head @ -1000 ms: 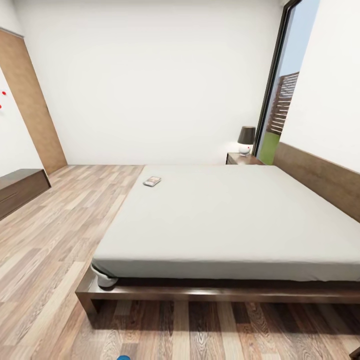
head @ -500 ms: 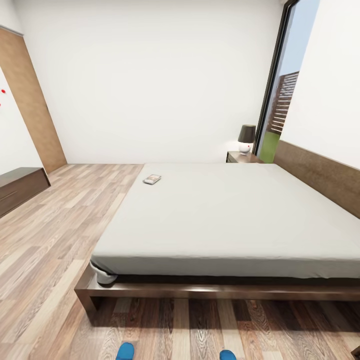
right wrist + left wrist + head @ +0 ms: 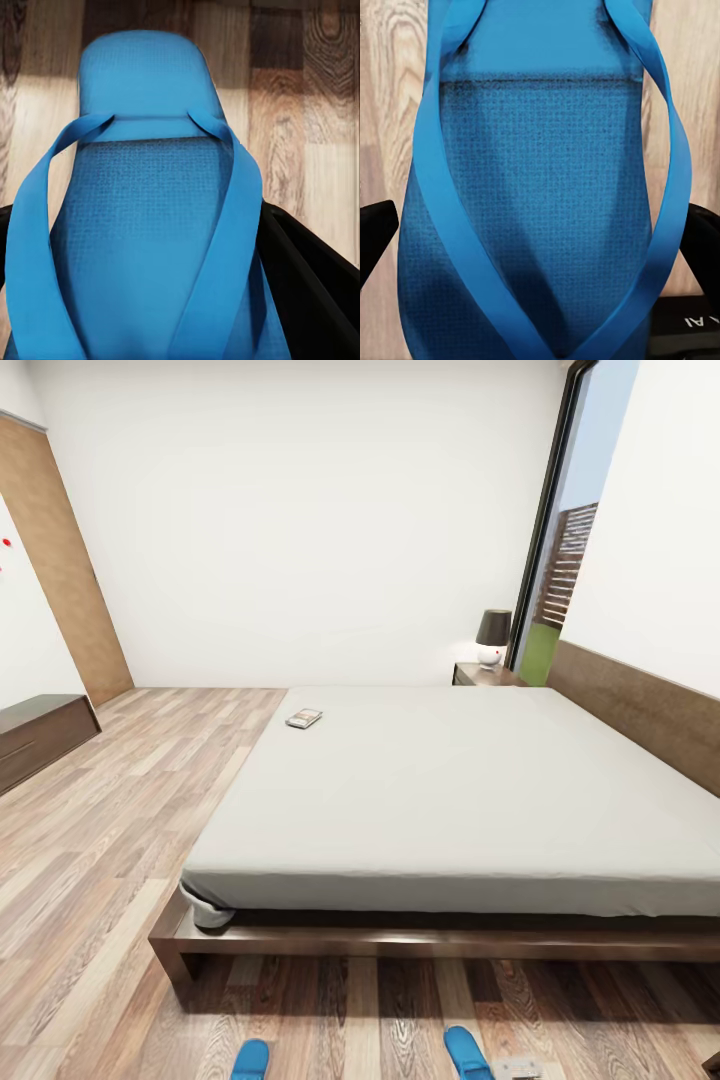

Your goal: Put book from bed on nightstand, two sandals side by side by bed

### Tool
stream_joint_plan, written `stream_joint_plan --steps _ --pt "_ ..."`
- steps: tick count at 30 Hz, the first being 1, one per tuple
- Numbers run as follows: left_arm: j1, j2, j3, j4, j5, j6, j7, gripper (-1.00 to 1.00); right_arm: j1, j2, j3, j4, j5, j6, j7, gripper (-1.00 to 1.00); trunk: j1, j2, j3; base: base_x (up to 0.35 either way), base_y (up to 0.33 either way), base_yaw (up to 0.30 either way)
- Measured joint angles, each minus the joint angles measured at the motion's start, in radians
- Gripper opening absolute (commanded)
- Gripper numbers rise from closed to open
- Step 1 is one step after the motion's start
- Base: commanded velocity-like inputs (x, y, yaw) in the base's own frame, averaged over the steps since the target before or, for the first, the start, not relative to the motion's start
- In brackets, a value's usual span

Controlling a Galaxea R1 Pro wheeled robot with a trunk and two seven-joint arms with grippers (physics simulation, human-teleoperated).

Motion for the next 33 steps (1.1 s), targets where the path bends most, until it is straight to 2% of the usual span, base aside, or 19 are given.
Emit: stream_joint_plan --steps 10,16,24,30,33 --pt "-0.021 0.024 0.001 -0.018 -0.001 -0.014 0.006 -1.00 0.000 -0.016 -0.001 -0.047 -0.001 0.000 0.000 -1.00 0.000 0.000 0.000 0.000 0.000 0.000" --pt "-0.045 0.028 0.000 -0.019 0.000 -0.015 0.006 -1.00 0.000 -0.028 -0.002 -0.049 -0.001 0.000 0.000 -1.00 0.000 0.000 0.000 0.000 0.000 0.000" --pt "-0.061 0.029 0.000 -0.019 -0.001 -0.017 0.006 -1.00 -0.001 -0.031 -0.002 -0.050 -0.002 0.000 0.000 -1.00 0.000 0.000 0.000 0.000 0.000 0.000" --pt "-0.063 0.029 -0.001 -0.018 -0.002 -0.038 0.006 -1.00 -0.008 -0.031 -0.001 -0.050 -0.002 0.000 0.000 -1.00 0.023 -0.042 -0.019 0.000 0.000 0.000" --pt "-0.063 0.029 -0.004 -0.015 -0.003 -0.064 0.006 -1.00 -0.010 -0.032 -0.001 -0.050 -0.002 0.000 0.000 -1.00 0.023 -0.042 -0.019 0.000 0.000 0.000"
